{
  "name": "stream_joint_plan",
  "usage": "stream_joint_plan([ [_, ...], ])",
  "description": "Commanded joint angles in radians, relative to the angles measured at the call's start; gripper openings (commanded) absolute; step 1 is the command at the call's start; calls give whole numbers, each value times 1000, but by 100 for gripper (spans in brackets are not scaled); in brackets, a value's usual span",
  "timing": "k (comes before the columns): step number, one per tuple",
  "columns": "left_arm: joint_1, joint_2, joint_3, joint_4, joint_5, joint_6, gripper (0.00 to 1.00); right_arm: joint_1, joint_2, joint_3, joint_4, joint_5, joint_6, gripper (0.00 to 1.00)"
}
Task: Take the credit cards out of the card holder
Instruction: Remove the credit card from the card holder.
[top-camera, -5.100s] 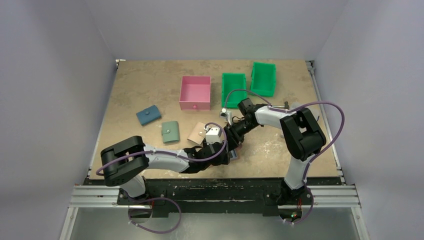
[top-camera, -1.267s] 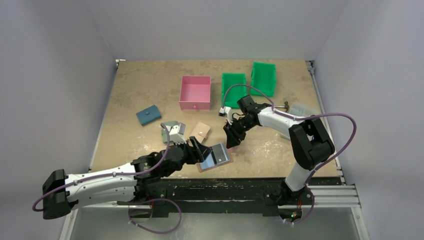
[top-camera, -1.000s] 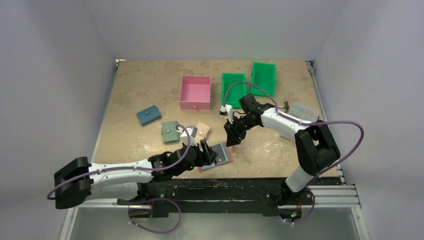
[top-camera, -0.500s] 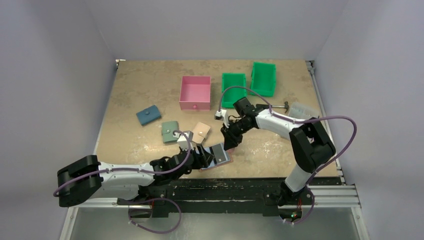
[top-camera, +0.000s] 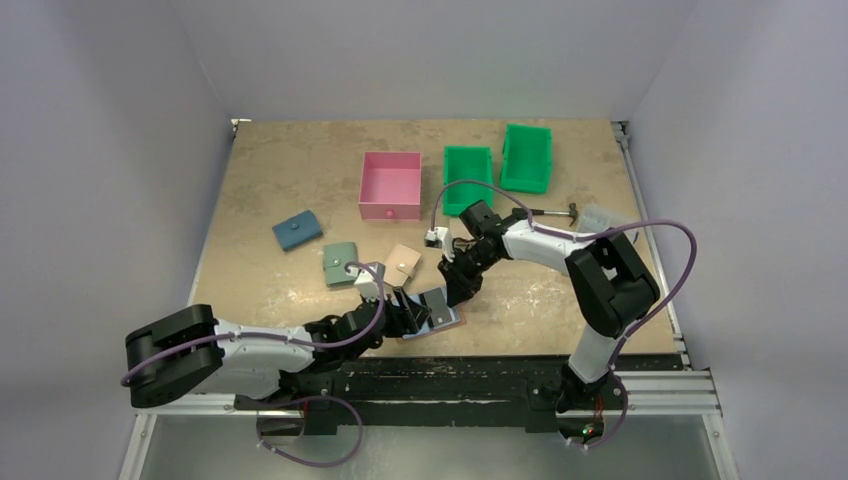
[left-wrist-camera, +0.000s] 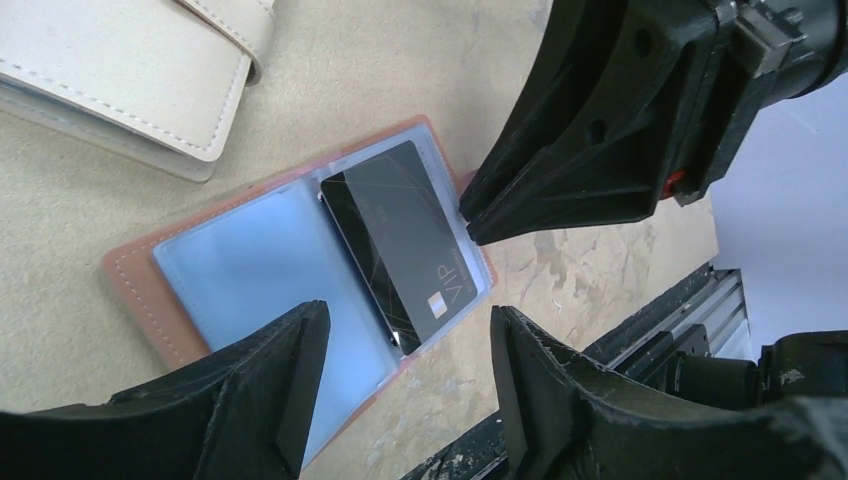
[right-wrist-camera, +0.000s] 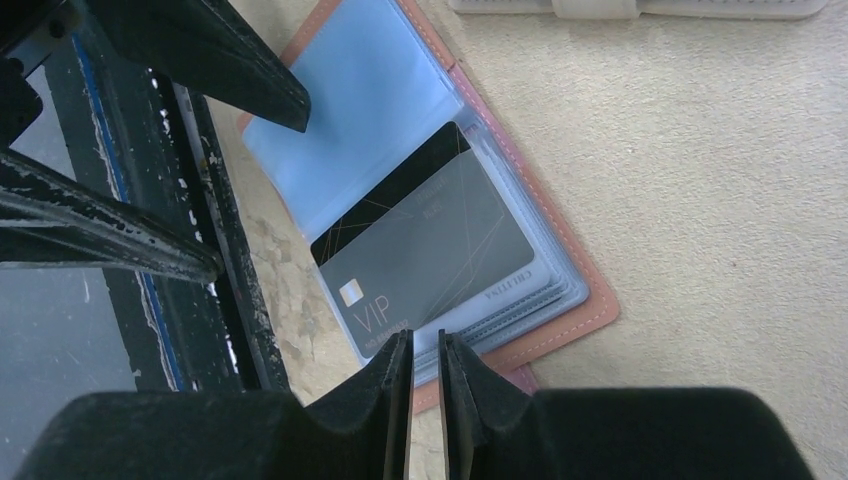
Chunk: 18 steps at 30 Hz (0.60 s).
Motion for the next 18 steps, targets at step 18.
stream_joint_plan([
  [18,39,134,-20,206,44,-85,52,12,42,22,23,62,23,21],
])
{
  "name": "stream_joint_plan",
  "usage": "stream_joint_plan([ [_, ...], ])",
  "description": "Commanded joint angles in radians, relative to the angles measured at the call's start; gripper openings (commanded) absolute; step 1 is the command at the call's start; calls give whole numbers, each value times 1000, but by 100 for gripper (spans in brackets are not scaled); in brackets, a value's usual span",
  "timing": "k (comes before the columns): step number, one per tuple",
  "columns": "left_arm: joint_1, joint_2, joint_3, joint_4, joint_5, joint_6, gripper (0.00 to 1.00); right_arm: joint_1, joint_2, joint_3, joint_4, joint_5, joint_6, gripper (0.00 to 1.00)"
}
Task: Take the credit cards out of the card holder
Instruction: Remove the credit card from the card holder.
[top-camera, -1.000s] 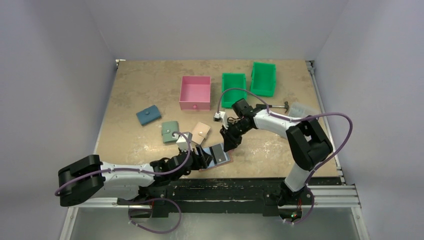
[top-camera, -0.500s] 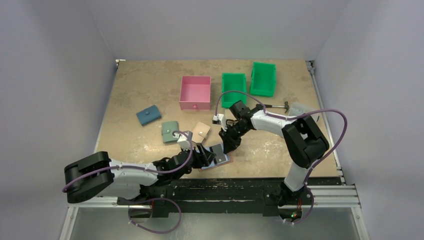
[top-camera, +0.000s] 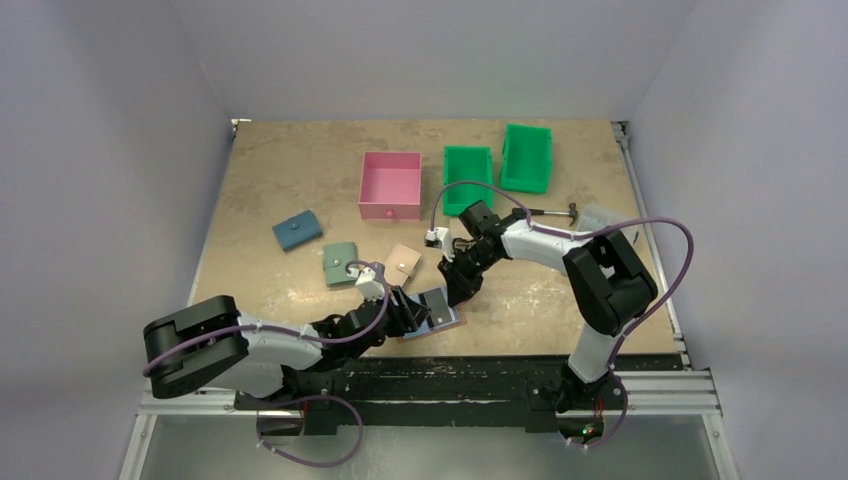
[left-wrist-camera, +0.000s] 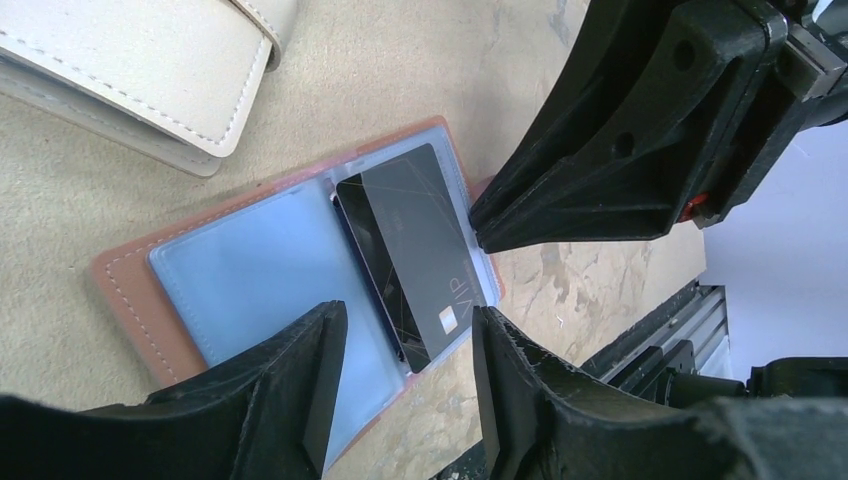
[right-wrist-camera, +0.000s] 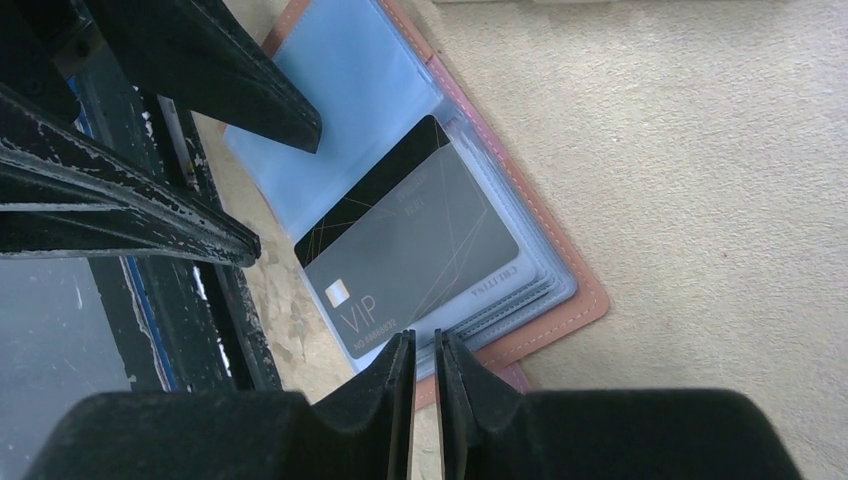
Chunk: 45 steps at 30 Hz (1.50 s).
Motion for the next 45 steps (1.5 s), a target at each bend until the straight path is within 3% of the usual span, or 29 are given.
stream_joint_plan([
  [1,8,17,-5,82,10,-24,51,7,26,21,20,40,5,21],
  [17,24,125,-11,166,22,-93,43,14,61,27,11,87,11,17],
  [37,54,282,-72,441,77,-196,38,60,98,43,-25,64,-10,11],
  [45,57,298,-67,450,82,-193,27,65,104,47,-34,54,-15,11],
])
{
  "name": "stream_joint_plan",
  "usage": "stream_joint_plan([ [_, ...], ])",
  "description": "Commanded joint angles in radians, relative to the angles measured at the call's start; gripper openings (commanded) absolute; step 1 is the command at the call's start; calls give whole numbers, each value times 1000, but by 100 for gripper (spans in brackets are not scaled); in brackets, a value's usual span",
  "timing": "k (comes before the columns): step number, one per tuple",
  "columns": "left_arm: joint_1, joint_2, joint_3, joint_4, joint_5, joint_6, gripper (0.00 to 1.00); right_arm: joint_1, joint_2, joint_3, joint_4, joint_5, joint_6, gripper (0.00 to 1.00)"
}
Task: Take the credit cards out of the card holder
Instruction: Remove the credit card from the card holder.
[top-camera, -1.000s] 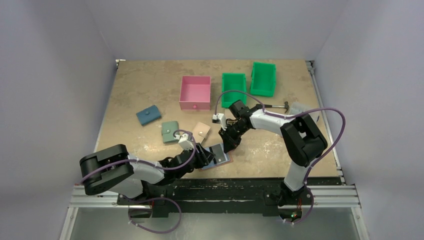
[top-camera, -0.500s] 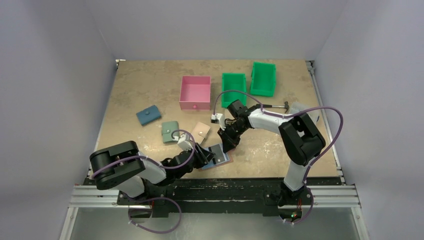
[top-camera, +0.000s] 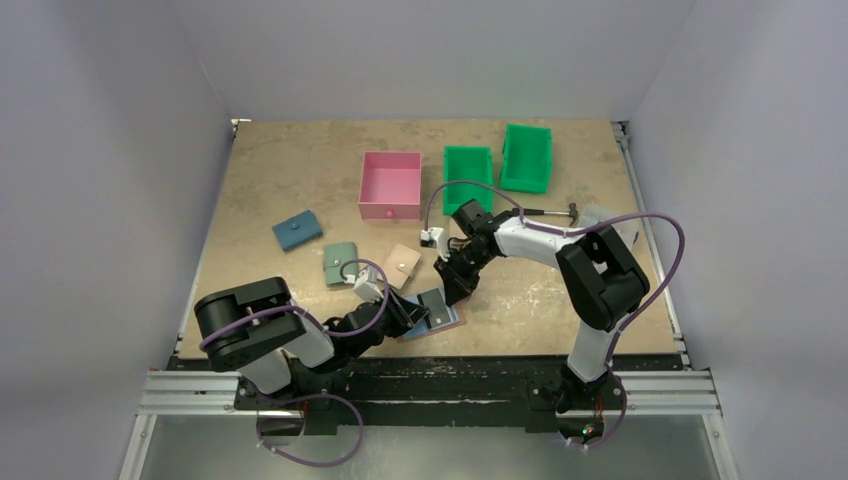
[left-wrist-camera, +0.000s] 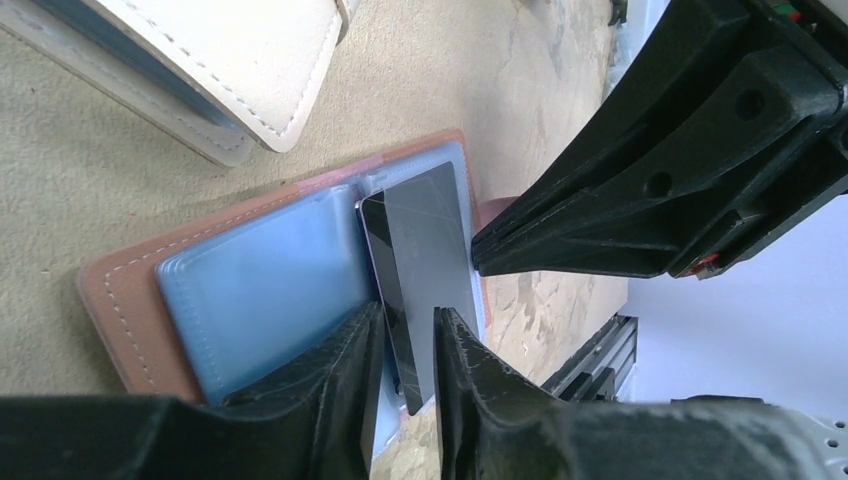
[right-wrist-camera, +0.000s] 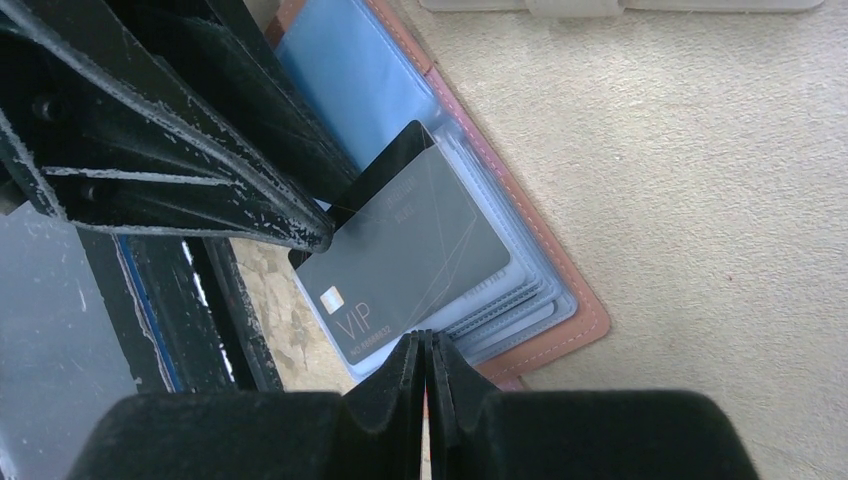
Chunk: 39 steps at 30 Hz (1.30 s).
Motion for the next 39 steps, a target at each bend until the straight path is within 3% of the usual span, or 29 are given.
stream_joint_plan([
  [1,6,14,-6,47,8,-9,25,42,57,-6,2,29,-31,11],
  [7,8,15,-1,39,12,11,1,41,57,-4,3,29,-31,11],
  [14,8,4,-13,16,6,13,0,42,57,-5,9,38,-27,11],
  [25,9,-116,-20,-110,-6,34,36,27,-7,0,11,-19,-23,12],
  [39,9,-120,19,-166,29,84,40,-16,-63,-1,9,-66,-30,17],
])
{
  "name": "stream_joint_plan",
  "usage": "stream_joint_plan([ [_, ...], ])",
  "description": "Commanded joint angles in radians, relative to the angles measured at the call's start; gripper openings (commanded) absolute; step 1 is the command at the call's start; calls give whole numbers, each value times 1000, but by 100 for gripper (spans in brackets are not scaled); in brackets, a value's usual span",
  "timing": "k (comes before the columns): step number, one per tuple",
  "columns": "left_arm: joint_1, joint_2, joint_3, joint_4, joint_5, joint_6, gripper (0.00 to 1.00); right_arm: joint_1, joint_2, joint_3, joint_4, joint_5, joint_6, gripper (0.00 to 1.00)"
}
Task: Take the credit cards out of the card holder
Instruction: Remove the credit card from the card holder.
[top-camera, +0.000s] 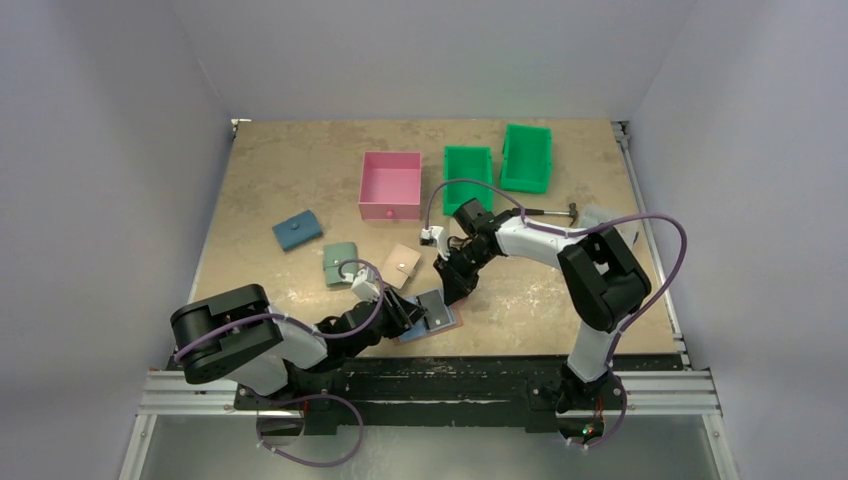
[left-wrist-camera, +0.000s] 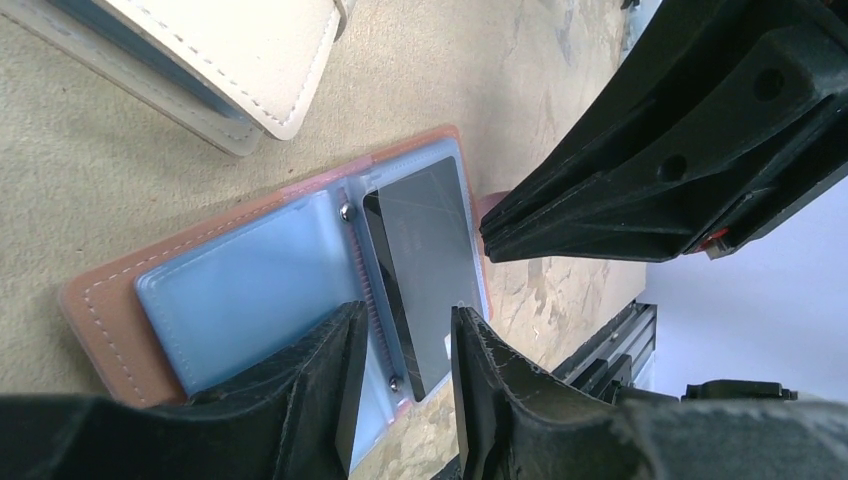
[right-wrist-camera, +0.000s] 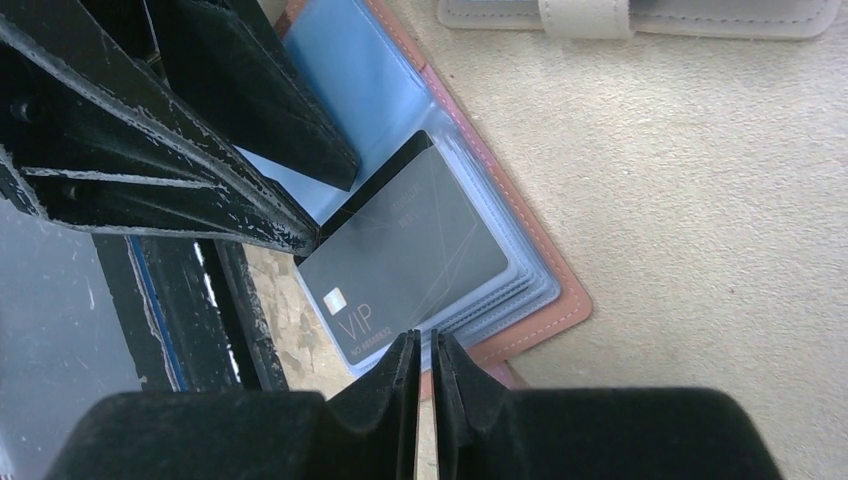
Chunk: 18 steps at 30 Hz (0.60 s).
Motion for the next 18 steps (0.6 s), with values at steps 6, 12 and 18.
stream_joint_plan([
  [6,4,-1,43,-21,40,78,40,-14,-58,-2,-2,-93,-17,18],
  [12,4,4,53,-38,40,81,41,-15,-18,0,-5,-131,-8,18],
  [18,4,11,54,-37,41,81,42,-16,-9,-4,14,-100,12,23],
])
